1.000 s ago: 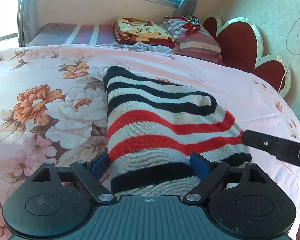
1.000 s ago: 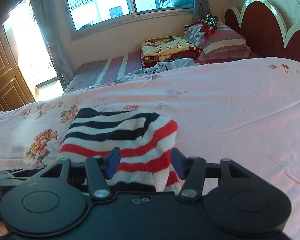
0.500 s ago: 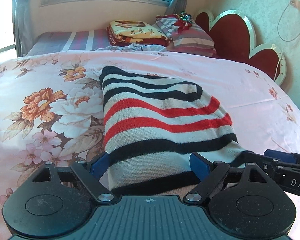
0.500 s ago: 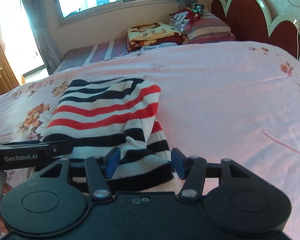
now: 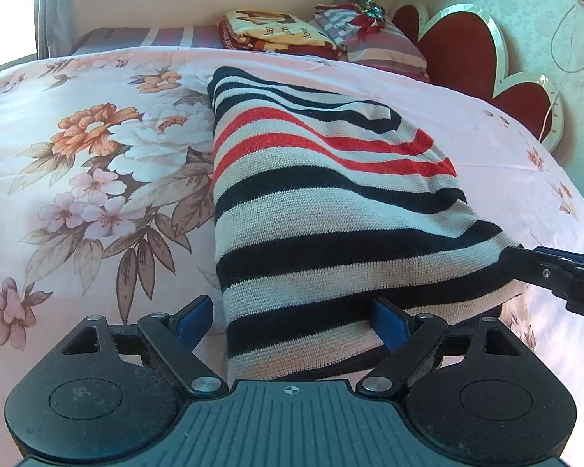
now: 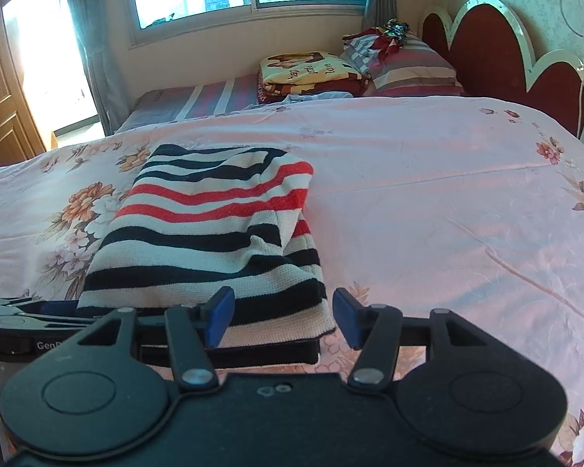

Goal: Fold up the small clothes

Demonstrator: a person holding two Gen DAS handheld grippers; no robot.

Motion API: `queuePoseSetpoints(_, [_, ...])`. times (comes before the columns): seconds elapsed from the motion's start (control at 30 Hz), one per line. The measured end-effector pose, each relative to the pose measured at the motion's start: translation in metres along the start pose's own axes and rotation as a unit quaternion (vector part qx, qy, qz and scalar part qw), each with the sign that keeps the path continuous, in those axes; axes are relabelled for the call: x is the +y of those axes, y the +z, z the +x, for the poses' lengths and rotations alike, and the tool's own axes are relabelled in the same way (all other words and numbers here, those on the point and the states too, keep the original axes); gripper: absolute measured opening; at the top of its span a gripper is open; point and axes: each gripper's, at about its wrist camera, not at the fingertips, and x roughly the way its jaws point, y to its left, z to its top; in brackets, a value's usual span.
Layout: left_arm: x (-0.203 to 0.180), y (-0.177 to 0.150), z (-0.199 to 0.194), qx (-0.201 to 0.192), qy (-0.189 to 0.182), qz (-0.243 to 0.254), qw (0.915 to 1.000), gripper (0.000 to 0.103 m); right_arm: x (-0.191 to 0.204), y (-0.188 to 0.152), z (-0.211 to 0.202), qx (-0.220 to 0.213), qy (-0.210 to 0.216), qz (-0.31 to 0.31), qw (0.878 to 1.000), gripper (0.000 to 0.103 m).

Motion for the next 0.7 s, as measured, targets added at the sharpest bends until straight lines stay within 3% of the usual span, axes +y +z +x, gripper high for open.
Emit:
queuePoseSetpoints(0.33, [-0.005,-0.005,0.007,-0.004,0.018,-0.007,0.9998,0.090,-0.028,-0.012,0.053,0.050,0.056,0.003,0.997,0.061])
queuePoseSetpoints(0.57, [-0.005,0.002,0.001,0.011,0.019,-0.030,0.9993,0.091,-0.039,-0.007,0.049,0.060,0.090,-0.004,0.994,0.069])
queuePoseSetpoints(0.7, [-0.006,0.012,-0.014,-0.010,0.014,-0.022,0.9996,0.091,-0.042,0.002,0.038,0.050,0.100,-0.012,0.994,0.071])
